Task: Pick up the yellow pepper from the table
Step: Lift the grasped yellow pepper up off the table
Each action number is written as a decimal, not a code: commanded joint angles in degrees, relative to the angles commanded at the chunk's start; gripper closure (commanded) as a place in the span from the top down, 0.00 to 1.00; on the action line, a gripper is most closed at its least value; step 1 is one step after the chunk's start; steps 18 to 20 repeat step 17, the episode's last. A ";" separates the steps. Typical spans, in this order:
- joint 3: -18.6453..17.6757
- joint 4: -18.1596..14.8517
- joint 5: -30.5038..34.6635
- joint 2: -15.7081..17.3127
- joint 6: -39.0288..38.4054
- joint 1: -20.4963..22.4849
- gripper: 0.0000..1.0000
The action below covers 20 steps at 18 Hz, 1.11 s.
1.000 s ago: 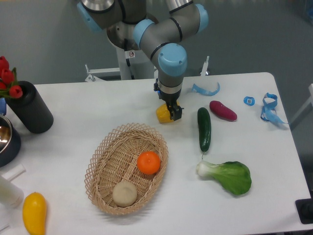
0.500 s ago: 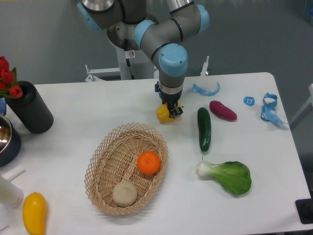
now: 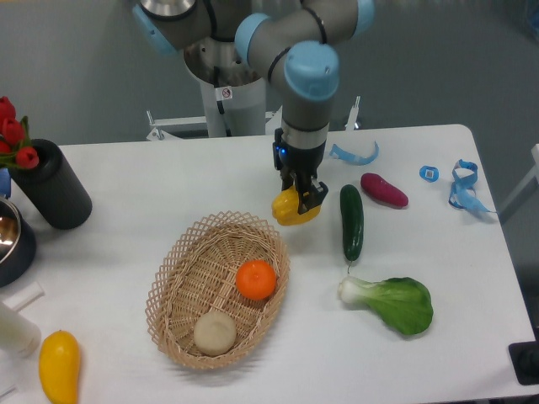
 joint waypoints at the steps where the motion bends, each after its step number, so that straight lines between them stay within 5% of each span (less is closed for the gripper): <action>1: 1.23 0.00 -1.76 0.00 -2.54 0.09 0.29; 11: 10.82 0.62 -12.59 -0.88 -27.51 -1.58 0.30; 20: 10.65 0.97 -12.59 -1.14 -28.06 -1.58 0.29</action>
